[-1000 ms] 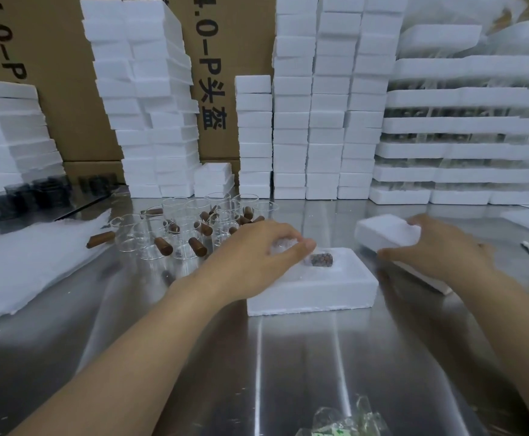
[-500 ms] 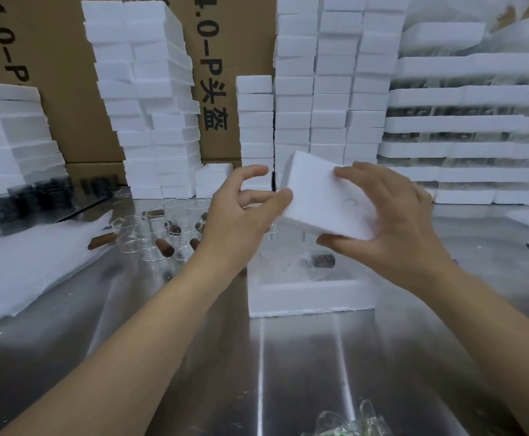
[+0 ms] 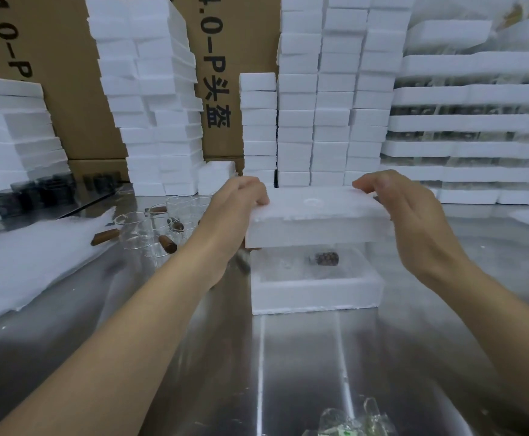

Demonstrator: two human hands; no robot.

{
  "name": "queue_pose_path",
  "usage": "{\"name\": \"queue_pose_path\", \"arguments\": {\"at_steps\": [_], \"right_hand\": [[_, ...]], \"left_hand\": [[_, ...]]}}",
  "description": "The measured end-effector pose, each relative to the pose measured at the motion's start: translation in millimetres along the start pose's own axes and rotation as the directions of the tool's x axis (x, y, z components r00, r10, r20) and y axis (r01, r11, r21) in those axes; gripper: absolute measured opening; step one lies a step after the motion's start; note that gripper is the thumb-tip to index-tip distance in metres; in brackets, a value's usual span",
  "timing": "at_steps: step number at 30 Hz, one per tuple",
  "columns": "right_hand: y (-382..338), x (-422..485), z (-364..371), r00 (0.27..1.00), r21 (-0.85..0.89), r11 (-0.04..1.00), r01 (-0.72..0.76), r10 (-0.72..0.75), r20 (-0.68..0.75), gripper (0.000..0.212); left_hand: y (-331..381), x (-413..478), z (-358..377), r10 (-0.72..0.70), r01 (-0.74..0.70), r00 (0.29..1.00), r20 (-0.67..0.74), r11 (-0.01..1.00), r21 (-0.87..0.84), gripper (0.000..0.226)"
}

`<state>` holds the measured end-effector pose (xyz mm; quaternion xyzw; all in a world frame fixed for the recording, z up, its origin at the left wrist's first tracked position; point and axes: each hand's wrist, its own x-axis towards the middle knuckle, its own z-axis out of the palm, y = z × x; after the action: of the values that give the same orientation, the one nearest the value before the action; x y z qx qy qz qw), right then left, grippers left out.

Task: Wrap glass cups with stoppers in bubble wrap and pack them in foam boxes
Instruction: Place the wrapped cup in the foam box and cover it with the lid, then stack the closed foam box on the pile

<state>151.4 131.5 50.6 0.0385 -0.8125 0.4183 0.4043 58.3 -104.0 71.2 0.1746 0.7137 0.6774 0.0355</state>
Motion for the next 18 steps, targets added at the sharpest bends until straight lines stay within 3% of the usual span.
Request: {"name": "queue_pose_path", "arguments": {"at_steps": [7,12,18], "right_hand": [[4,9,-2,0.983,0.179,0.971,-0.157,0.171,-0.069,0.058],[7,8,-3,0.984,0.113,0.981,-0.156,0.164,-0.07,0.049],[18,5,-1,0.961,-0.083,0.968,-0.235,0.244,0.13,0.017]], "left_hand": [[-6,-2,2,0.011,-0.023,0.996,0.093,0.991,0.129,0.043],[-11,2,5,-0.034,0.0,0.986,0.161,0.979,0.203,0.048],[-11,4,3,-0.052,-0.007,0.979,0.198,0.958,0.288,0.051]]}}
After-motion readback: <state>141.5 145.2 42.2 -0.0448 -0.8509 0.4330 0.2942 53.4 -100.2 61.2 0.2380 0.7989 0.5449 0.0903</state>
